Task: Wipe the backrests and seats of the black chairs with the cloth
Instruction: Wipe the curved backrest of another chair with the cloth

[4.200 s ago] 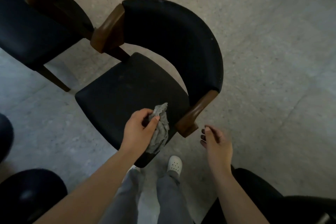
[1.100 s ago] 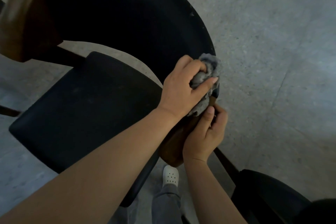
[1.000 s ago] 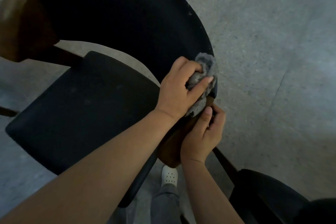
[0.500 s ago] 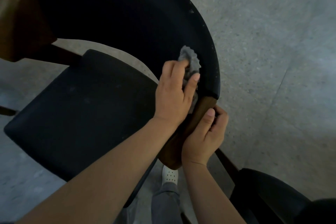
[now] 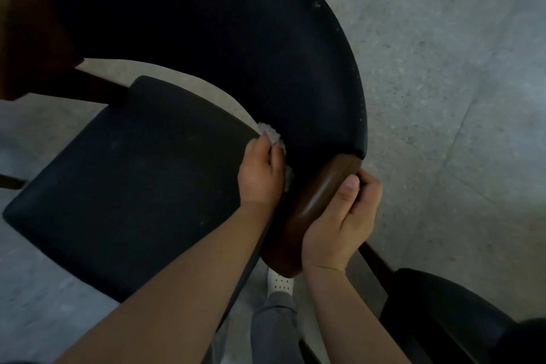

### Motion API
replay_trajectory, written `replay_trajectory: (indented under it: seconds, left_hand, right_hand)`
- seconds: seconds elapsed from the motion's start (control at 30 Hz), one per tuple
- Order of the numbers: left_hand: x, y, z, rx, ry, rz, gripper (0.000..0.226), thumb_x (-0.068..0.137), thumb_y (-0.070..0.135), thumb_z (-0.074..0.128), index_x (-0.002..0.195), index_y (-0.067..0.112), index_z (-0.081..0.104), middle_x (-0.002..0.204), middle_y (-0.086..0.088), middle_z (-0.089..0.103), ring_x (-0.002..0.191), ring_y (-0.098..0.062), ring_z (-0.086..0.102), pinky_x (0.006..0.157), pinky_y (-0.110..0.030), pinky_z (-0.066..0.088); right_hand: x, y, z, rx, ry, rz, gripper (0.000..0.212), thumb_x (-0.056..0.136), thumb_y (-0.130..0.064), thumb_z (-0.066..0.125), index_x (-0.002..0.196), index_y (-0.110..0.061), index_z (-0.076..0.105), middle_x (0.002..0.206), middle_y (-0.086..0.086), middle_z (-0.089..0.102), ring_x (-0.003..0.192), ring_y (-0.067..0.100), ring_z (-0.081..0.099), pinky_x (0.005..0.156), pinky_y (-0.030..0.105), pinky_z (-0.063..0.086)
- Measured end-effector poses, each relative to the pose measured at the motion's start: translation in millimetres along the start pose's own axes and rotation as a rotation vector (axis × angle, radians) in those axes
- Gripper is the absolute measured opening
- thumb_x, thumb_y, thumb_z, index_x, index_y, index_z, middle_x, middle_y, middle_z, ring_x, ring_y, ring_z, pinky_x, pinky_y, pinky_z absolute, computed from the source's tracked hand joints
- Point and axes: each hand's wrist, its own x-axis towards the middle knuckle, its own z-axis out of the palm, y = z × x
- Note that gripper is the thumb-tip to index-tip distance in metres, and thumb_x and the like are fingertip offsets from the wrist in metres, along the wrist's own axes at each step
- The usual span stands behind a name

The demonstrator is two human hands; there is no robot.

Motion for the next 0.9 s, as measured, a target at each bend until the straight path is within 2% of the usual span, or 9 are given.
replay_trajectory:
  seconds: [0.1,0.2,0.27,0.37,0.43,0.57,0.77,0.83,0.9]
  left_hand:
    - [0,0,-16,0.041,-0.046,-0.075,0.024,0.103,0.029,0.042,0.081,0.023,0.052,0.084,0.002,0.051,0.07,-0.008,0.052,0.064,-0.024,0.04]
    - [2,27,-40,-0.018,-0.039,0.13,0.016,0.102,0.029,0.044,0.093,0.021,0.053,0.085,0.003,0.054,0.074,-0.006,0.055,0.066,-0.025,0.045]
    - [5,57,-52,-0.1,-0.098,0.259,0.009,0.101,0.031,0.047,0.105,0.023,0.05,0.089,0.005,0.058,0.075,-0.007,0.06,0.066,-0.025,0.049]
    - [9,100,-58,-0.11,-0.122,0.437,0.017,0.098,0.028,0.053,0.114,0.021,0.052,0.099,0.009,0.058,0.086,-0.006,0.061,0.075,-0.022,0.05]
    - [12,117,-55,-0.045,-0.115,0.542,0.016,0.097,0.029,0.055,0.11,0.02,0.058,0.099,0.009,0.057,0.088,-0.004,0.058,0.077,-0.02,0.048]
    - [19,125,-39,0.043,-0.138,0.642,0.015,0.093,0.034,0.061,0.096,0.018,0.062,0.089,0.009,0.053,0.076,-0.003,0.053,0.068,-0.021,0.047]
    - [20,115,-26,0.151,-0.053,0.757,0.027,0.085,0.038,0.069,0.093,0.014,0.063,0.094,0.002,0.056,0.076,-0.008,0.052,0.063,-0.021,0.045]
    - [21,113,-24,0.192,-0.006,0.767,0.026,0.086,0.038,0.068,0.092,0.013,0.063,0.092,0.0,0.057,0.075,-0.008,0.053,0.061,-0.021,0.044]
    - [21,111,-23,0.17,0.036,0.691,0.026,0.089,0.04,0.062,0.094,0.015,0.061,0.092,0.002,0.058,0.074,-0.006,0.053,0.062,-0.018,0.044]
  right_hand:
    - [0,-1,0,0.001,-0.015,0.009,0.038,0.1,-0.043,0.032,0.109,-0.014,0.056,0.088,-0.007,0.054,0.076,0.005,0.052,0.067,0.01,0.038]
    - [0,-2,0,-0.007,-0.021,0.025,0.041,0.099,-0.044,0.031,0.11,-0.013,0.055,0.091,-0.002,0.057,0.078,0.005,0.053,0.068,0.013,0.04]
    - [-1,-3,0,-0.009,-0.025,0.028,0.042,0.099,-0.043,0.03,0.111,-0.012,0.055,0.093,-0.002,0.058,0.081,0.004,0.053,0.07,0.014,0.041]
    - [-1,-6,-1,-0.023,-0.025,0.032,0.042,0.098,-0.043,0.028,0.11,-0.013,0.055,0.092,-0.004,0.057,0.08,0.0,0.052,0.068,0.012,0.038]
    - [-1,-8,-1,-0.033,-0.028,0.048,0.044,0.097,-0.045,0.027,0.11,-0.014,0.055,0.092,-0.003,0.058,0.08,0.001,0.052,0.067,0.012,0.037]
    - [-1,-9,0,-0.044,-0.027,0.049,0.042,0.097,-0.047,0.025,0.109,-0.018,0.054,0.093,-0.003,0.059,0.081,0.002,0.053,0.067,0.013,0.038]
    - [-1,-8,0,-0.048,-0.03,0.032,0.035,0.098,-0.046,0.026,0.106,-0.023,0.052,0.092,-0.002,0.059,0.08,0.004,0.053,0.067,0.018,0.04]
    - [-1,-8,0,-0.045,-0.028,0.034,0.035,0.098,-0.046,0.026,0.105,-0.024,0.052,0.091,-0.002,0.058,0.08,0.003,0.053,0.066,0.016,0.039]
    - [-1,-8,1,-0.043,-0.024,0.025,0.041,0.098,-0.045,0.026,0.108,-0.017,0.054,0.093,-0.001,0.059,0.08,0.004,0.053,0.067,0.018,0.04]
